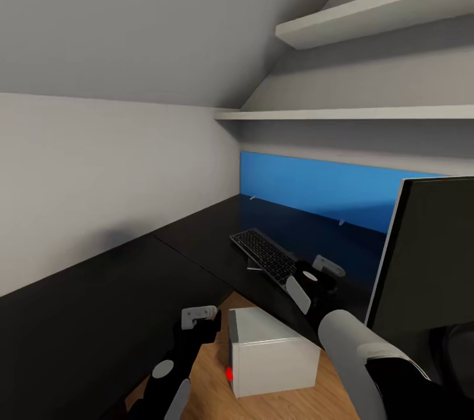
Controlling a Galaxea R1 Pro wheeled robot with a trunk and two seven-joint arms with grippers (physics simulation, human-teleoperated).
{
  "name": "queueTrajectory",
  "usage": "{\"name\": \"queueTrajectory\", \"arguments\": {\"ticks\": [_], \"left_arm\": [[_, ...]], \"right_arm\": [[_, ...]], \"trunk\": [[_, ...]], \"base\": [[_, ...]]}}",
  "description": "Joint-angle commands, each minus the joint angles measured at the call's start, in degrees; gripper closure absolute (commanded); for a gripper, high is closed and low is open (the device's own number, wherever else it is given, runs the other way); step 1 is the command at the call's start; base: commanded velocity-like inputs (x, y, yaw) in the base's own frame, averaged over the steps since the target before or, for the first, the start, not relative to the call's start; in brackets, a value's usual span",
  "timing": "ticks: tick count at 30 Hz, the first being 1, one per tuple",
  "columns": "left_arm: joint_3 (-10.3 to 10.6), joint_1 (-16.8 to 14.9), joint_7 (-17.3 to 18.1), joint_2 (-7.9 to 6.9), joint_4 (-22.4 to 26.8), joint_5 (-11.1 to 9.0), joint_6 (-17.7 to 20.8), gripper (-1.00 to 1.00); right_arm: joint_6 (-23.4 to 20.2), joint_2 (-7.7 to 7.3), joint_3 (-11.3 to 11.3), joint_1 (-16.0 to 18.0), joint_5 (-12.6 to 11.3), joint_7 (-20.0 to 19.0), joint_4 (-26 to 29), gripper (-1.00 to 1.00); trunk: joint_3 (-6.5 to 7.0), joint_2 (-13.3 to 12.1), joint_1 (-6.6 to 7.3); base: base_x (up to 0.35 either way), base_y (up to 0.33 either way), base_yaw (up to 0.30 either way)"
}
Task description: In the bedroom, organize the workspace by keeping the computer under the desk, ensuring the monitor is on the desk, placing the keyboard on the desk next to the monitor, placing the mouse on the desk next to the keyboard, moving the folder from the swivel chair onto the desk next to the mouse, stacking the notebook on top of the folder with the pen on top of the notebook, and positioning the swivel chair next to the desk.
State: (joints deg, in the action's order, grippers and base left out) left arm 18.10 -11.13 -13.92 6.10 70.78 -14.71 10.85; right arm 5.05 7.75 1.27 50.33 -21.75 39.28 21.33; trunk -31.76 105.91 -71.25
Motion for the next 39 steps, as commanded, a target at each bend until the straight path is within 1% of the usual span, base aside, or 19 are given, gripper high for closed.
{"name": "queueTrajectory", "arguments": {"ticks": [1, 13, 19, 29, 39], "left_arm": [[0.1, 0.0, -0.5, -0.03, -1.2, -1.1, 0.3, -1.0], [0.1, 0.0, -0.5, -0.03, -1.2, -1.0, 0.3, -1.0], [0.1, 0.0, -0.5, 0.02, -1.2, -1.0, 0.3, -1.0], [0.1, 0.0, -0.5, -0.03, -1.2, -1.0, 0.3, -1.0], [0.1, 0.0, -0.5, -0.03, -1.2, -1.1, 0.4, -1.0]], "right_arm": [[0.6, 0.0, 0.1, 0.0, -0.6, 0.1, 0.0, -1.0], [0.5, -0.01, 0.1, 0.0, -0.7, 0.1, 0.0, -1.0], [0.5, -0.02, 0.1, 0.0, -0.7, 0.1, 0.0, -1.0], [0.5, -0.02, 0.1, 0.0, -0.7, 0.1, 0.1, -1.0], [0.5, -0.02, 0.1, 0.0, -0.7, 0.1, 0.1, -1.0]], "trunk": [[-0.07, 0.0, 0.0], [-0.07, 0.0, 0.0], [-0.07, 0.0, 0.0], [-0.07, 0.0, 0.0], [-0.07, 0.0, 0.0]], "base": [[0.0, 0.0, 0.0], [0.0, 0.0, 0.0], [0.099, 0.0, 0.0], [0.02, -0.002, 0.0], [0.076, -0.048, 0.0]]}}
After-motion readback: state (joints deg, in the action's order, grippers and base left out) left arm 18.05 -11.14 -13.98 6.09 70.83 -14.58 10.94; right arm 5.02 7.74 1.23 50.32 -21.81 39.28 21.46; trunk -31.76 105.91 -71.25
